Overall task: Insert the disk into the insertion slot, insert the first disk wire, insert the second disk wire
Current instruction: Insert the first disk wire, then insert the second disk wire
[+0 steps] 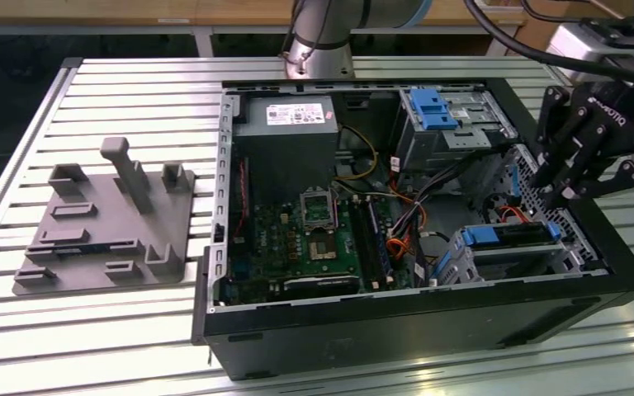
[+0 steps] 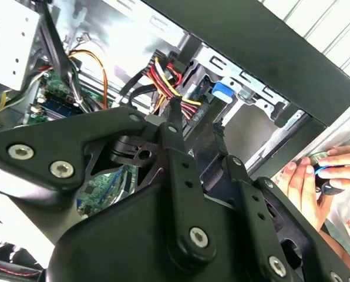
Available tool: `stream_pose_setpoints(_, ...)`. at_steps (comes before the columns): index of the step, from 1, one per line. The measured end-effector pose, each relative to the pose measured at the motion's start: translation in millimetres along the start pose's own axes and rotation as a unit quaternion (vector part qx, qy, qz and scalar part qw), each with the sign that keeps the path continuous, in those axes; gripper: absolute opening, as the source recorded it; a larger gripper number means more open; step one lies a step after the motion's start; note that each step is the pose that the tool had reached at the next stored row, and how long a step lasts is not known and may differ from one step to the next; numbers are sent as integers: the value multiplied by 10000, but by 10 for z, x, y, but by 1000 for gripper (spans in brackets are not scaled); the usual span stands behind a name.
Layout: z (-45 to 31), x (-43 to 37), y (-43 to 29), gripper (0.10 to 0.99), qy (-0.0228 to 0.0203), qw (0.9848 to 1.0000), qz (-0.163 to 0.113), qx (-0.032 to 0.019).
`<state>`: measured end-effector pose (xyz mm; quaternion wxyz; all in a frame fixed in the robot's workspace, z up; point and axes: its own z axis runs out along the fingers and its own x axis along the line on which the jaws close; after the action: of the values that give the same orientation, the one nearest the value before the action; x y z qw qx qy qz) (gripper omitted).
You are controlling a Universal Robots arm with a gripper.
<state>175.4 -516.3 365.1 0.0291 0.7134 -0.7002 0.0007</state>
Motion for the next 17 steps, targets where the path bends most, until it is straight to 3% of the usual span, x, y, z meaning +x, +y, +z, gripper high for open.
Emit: stream_pose_setpoints(17, -8, -23, 0, 361, 1, 10000, 0, 8)
